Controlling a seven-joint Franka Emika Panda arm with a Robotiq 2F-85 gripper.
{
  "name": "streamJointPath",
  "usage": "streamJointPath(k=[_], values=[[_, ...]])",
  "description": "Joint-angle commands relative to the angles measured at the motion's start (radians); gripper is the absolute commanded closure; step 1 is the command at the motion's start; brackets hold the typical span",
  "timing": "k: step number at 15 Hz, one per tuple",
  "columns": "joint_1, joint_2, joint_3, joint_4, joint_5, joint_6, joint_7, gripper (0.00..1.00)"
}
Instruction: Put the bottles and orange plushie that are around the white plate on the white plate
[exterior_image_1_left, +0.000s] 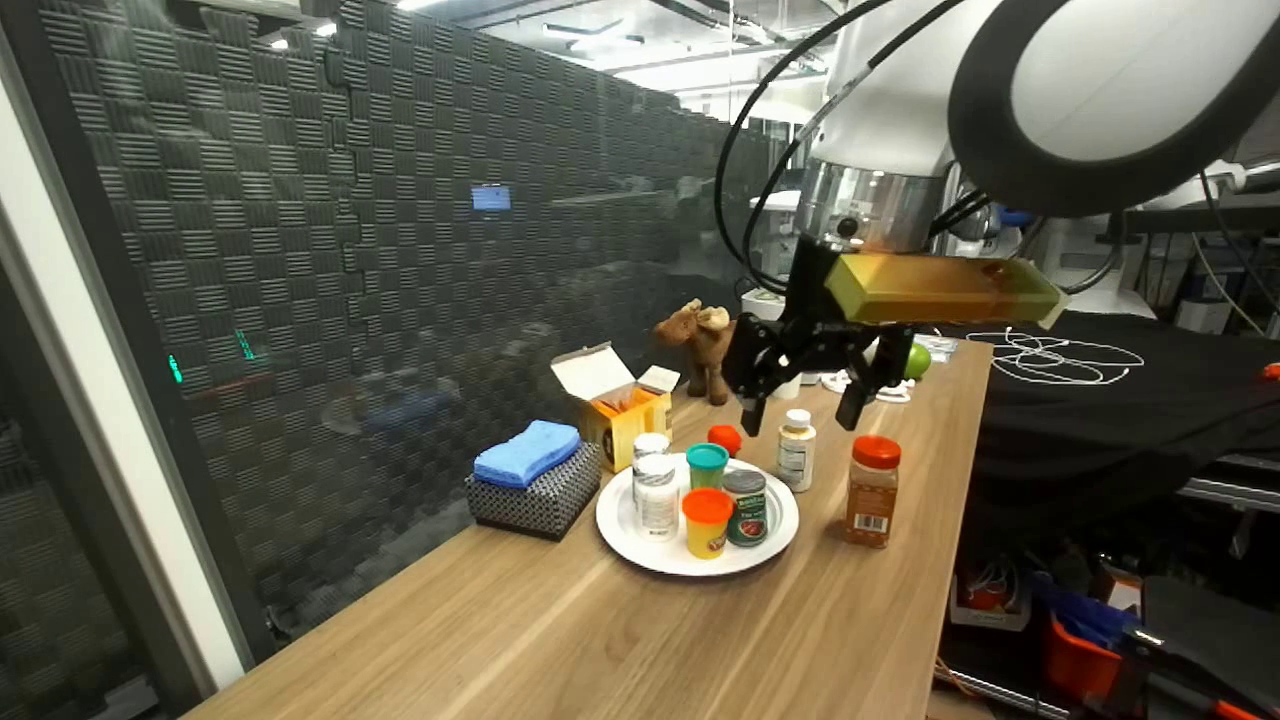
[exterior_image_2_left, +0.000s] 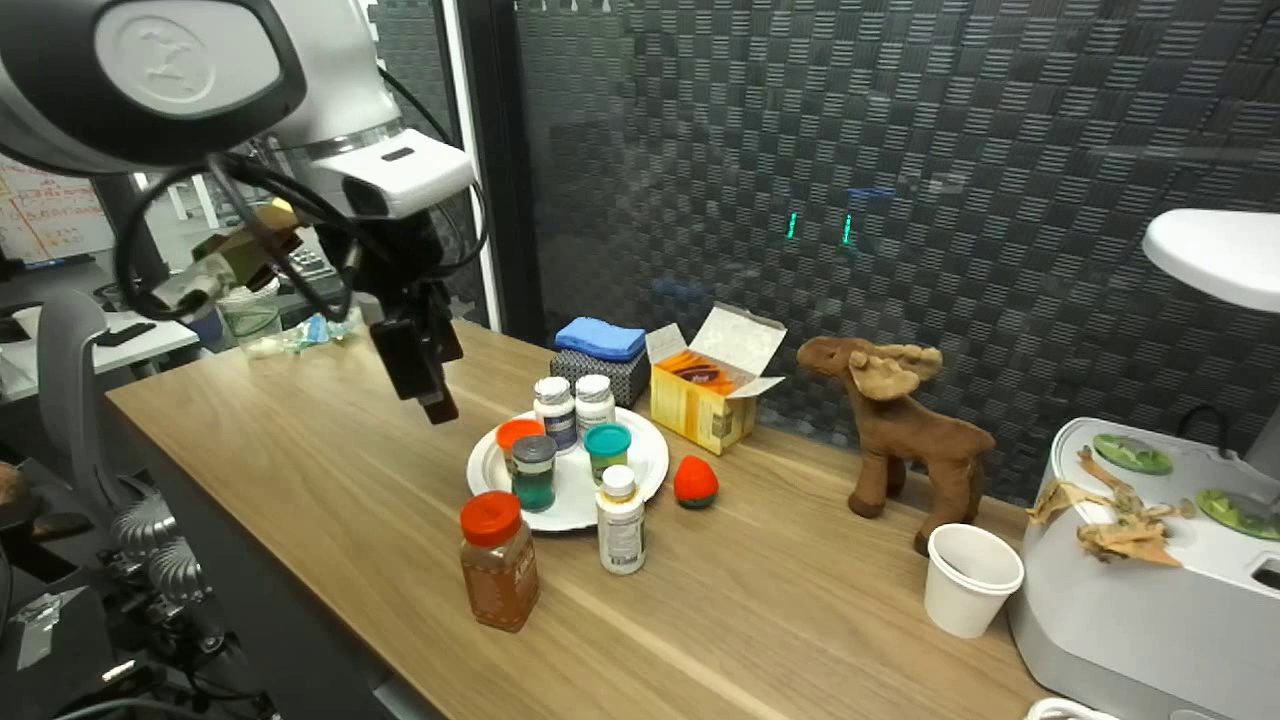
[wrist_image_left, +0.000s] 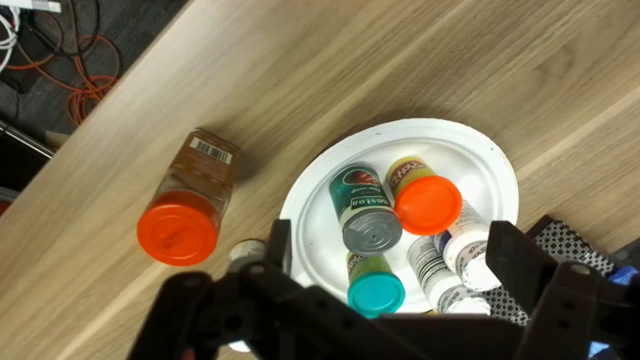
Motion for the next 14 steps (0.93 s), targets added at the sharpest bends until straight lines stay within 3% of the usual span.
streamJointPath(k=[1,7,14], values=[[-0.084,-0.119,0.043,-0.079,-0.027,0.011,0.171,0.00],[-0.223,-0.128,0.054,-0.107,-0.104,-0.008,0.371,0.00],[-0.236,-0.053,0.021,-0.092,-0.072,-0.054,0.359,0.00]])
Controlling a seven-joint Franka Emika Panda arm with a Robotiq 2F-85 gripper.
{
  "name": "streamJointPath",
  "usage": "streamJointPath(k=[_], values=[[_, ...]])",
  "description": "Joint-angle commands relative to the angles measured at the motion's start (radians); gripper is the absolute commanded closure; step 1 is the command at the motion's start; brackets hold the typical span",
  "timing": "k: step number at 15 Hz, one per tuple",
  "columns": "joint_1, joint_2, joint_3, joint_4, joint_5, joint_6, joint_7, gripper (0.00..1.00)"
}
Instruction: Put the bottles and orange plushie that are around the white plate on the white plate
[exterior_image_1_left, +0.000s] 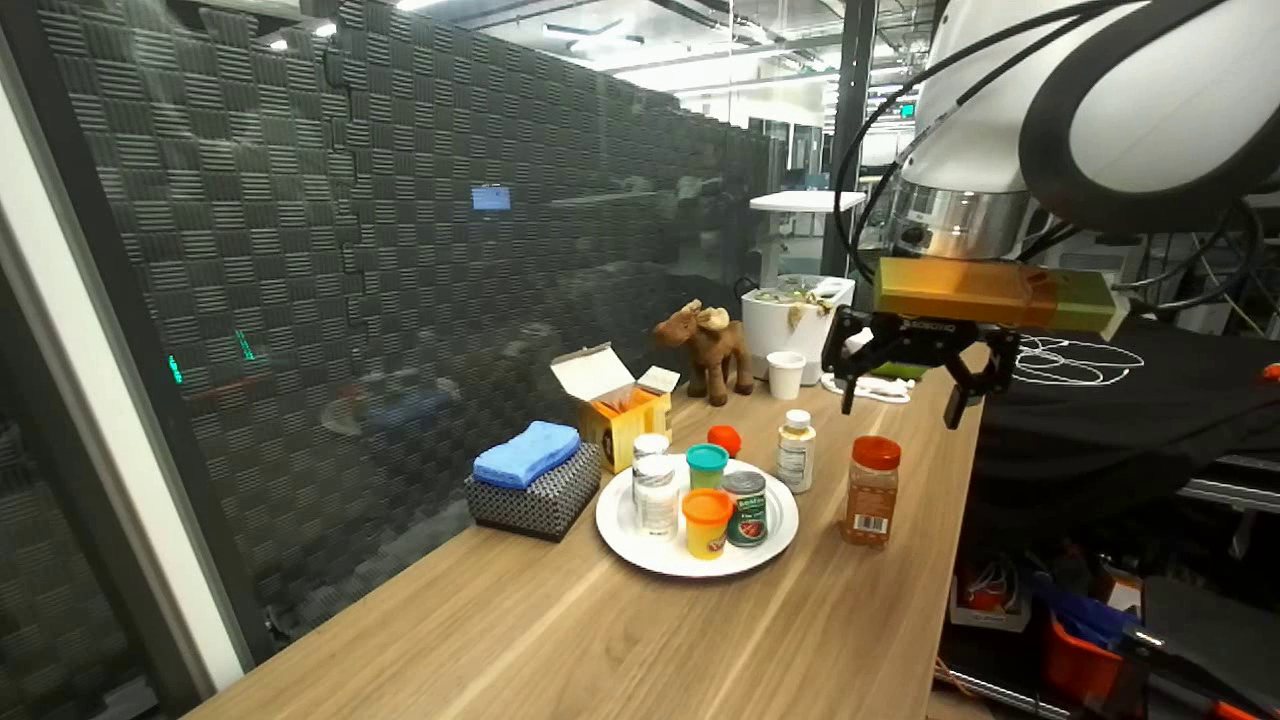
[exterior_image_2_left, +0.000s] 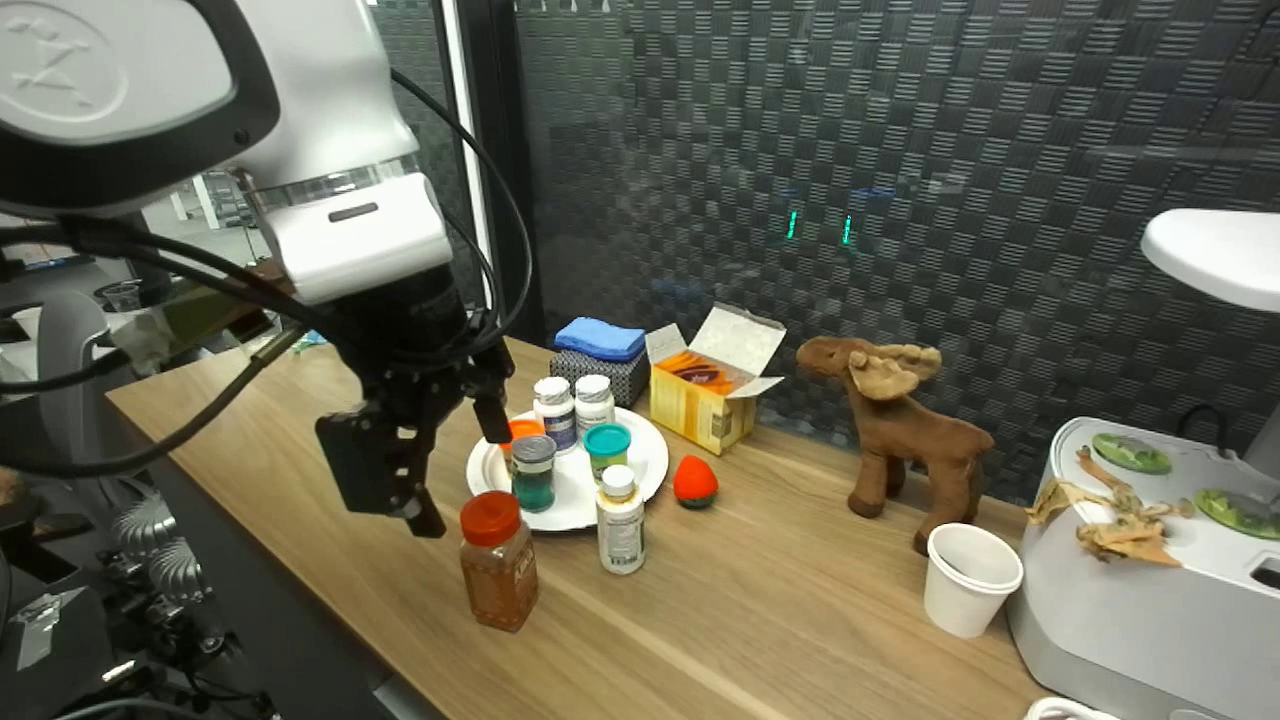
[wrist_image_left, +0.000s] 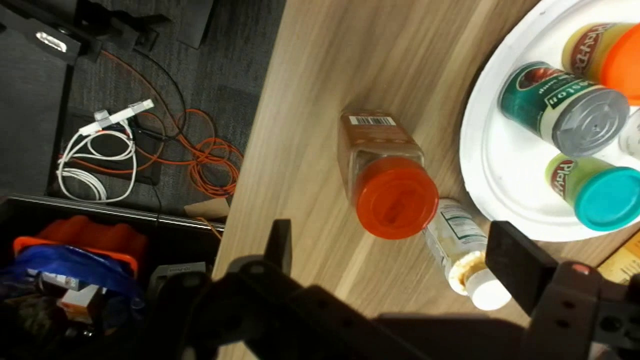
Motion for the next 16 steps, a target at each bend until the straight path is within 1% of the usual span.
streamJointPath(k=[1,11,16], values=[[0.003,0.034,-0.008,0.018,0.007,-0.027,0.010,0.00],[0.022,0.147,-0.048,0.089,0.002,-0.016,-0.026,0.00],[0.043,0.185,-0.068,0.123,0.038,-0.024,-0.071,0.00]])
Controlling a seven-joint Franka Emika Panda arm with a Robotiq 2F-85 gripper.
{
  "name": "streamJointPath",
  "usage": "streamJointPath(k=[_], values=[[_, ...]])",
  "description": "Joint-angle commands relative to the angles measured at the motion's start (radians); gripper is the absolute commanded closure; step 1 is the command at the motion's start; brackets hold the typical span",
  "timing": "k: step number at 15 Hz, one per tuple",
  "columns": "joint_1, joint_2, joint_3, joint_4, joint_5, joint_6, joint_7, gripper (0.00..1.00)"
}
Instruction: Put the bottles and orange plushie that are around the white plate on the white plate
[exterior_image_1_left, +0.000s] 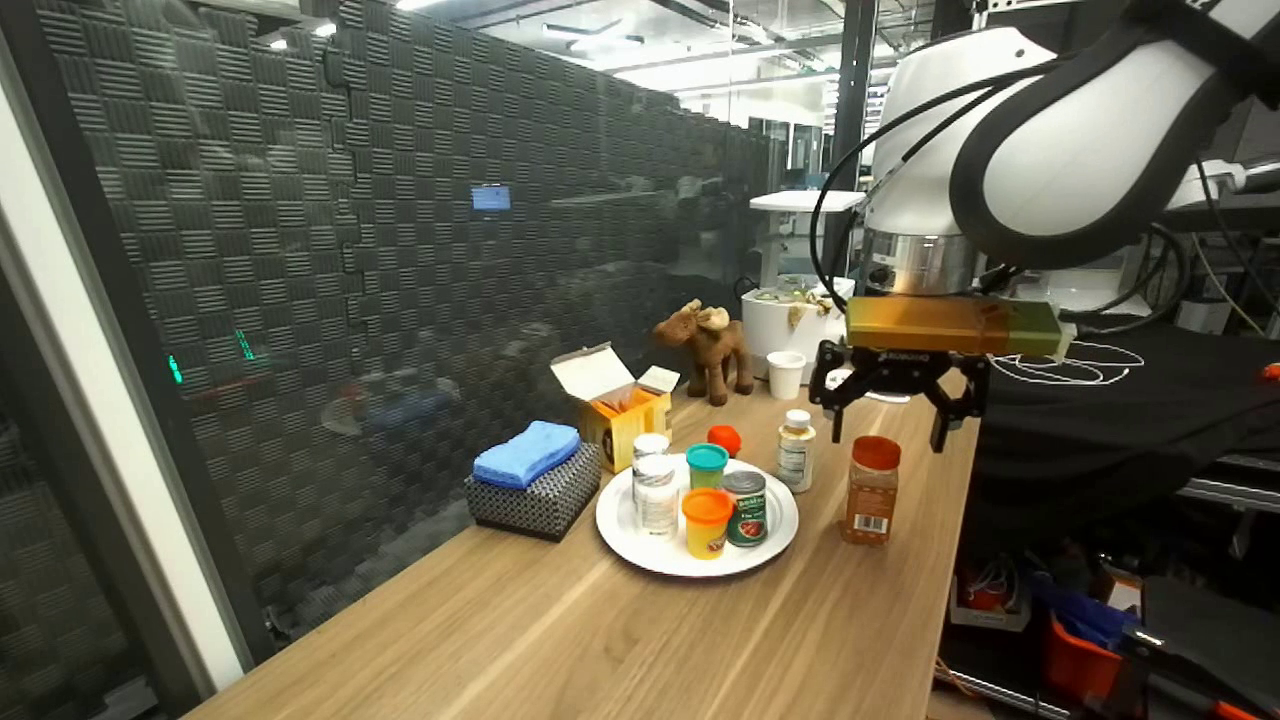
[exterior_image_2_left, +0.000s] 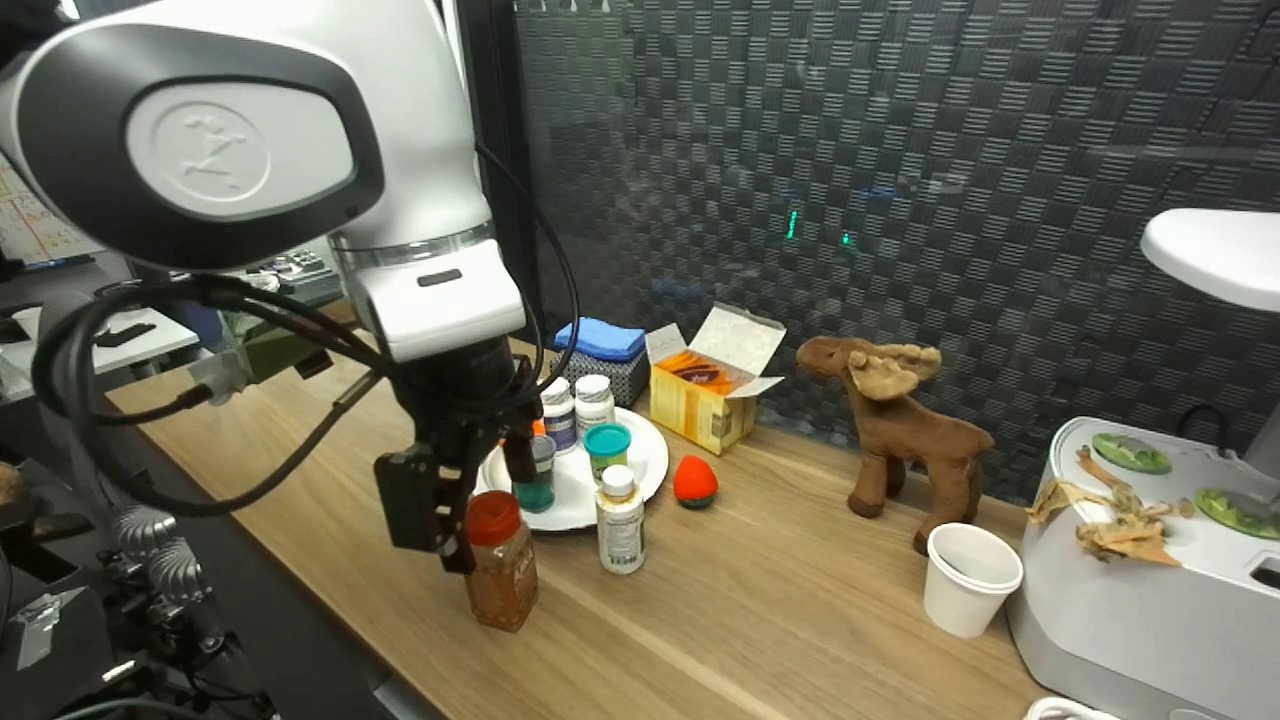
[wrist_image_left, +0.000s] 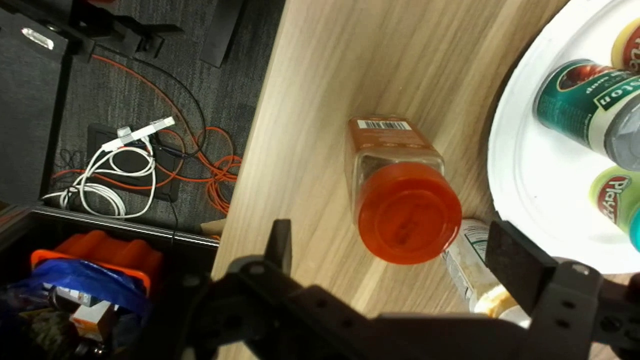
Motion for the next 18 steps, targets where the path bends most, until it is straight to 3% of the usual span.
streamJointPath(k=[1,4,6,7,10,13,18], values=[[0.032,0.032,-0.029,0.041,0.047,-0.019,-0.056,0.00],[0.049,0.045,-0.037,0.046,0.100,-0.037,-0.100,0.04],[0.056,0.043,-0.040,0.045,0.117,-0.044,-0.112,0.28],[0.058,0.038,-0.040,0.043,0.120,-0.046,-0.111,0.30],[0.064,0.021,-0.038,0.034,0.112,-0.050,-0.095,0.57],[0.064,-0.001,-0.033,0.024,0.059,-0.053,-0.046,0.76],[0.076,-0.049,-0.002,0.026,-0.095,-0.051,0.039,0.75]])
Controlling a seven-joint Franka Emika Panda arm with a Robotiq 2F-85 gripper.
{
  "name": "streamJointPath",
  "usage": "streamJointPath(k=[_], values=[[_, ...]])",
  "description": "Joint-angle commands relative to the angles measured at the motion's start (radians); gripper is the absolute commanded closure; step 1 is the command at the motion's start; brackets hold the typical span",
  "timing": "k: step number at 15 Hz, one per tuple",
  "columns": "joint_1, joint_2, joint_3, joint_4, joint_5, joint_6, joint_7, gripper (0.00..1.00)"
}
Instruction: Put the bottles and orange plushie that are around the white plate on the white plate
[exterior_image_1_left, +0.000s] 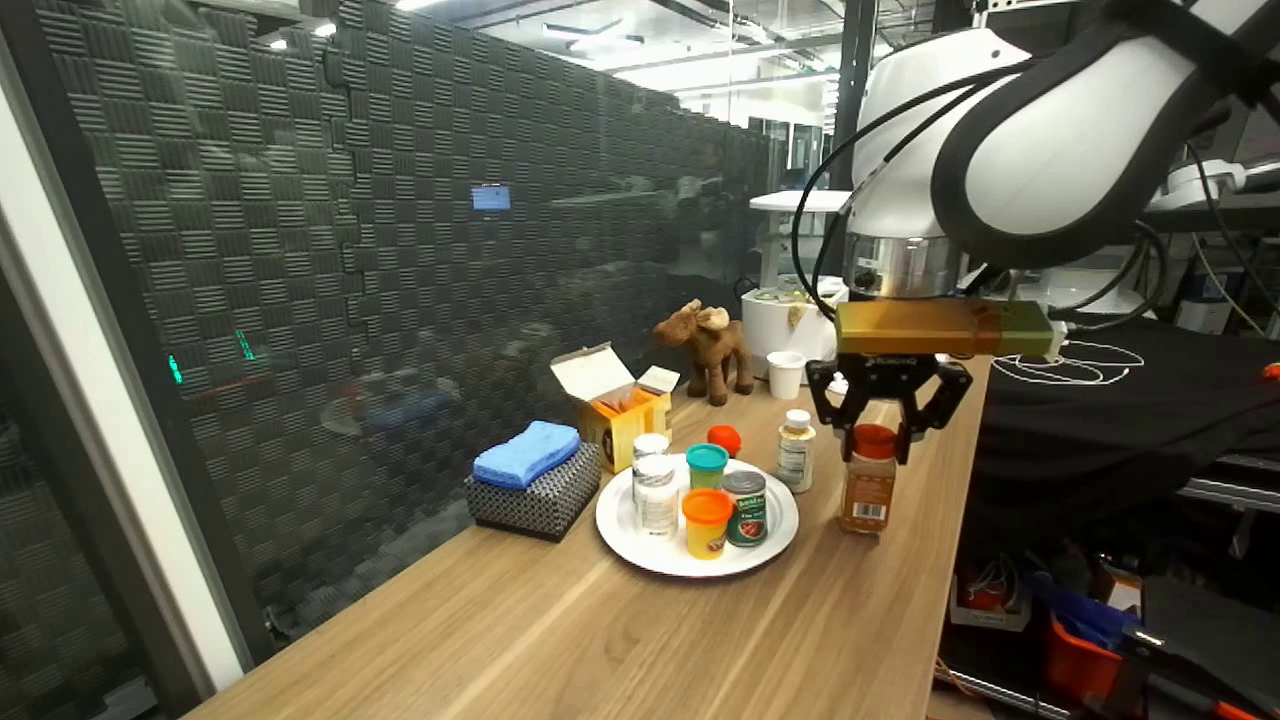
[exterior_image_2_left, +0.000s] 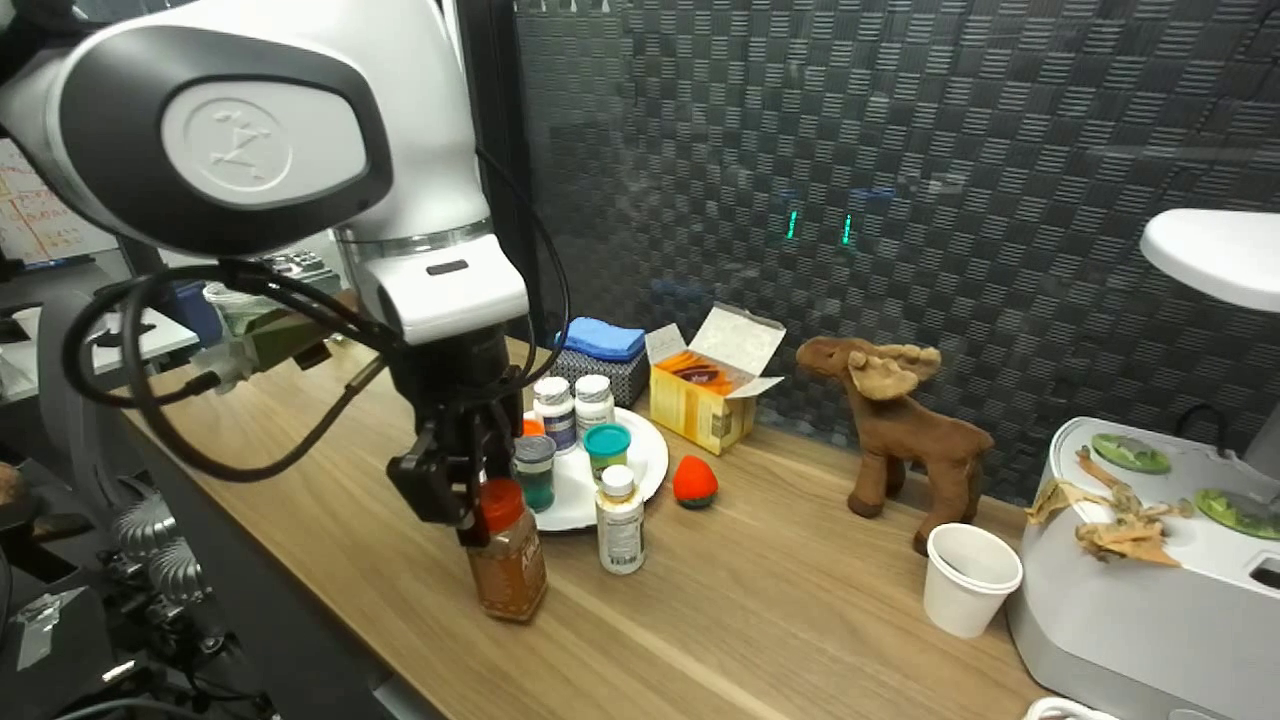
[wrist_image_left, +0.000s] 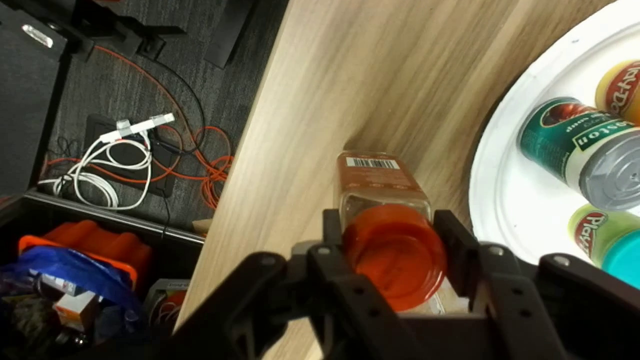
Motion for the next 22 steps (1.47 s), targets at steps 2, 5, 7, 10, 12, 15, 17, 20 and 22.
streamJointPath(k=[2,5,7,10,12,15,17,20,22], values=[[0.028,-0.086,0.041,0.014,-0.168,-0.031,0.120,0.75],[0.038,-0.086,0.079,0.056,-0.243,-0.027,0.151,0.75],[0.034,-0.080,0.103,0.086,-0.335,-0.016,0.194,0.76],[0.034,-0.060,0.119,0.128,-0.462,0.010,0.240,0.76],[0.043,-0.037,0.115,0.154,-0.512,0.024,0.248,0.76],[0.062,0.009,0.101,0.183,-0.518,0.081,0.214,0.76],[0.075,0.052,0.096,0.201,-0.504,0.141,0.192,0.76],[0.064,0.112,0.116,0.227,-0.502,0.220,0.184,0.76],[0.068,0.137,0.119,0.238,-0.492,0.245,0.166,0.76]])
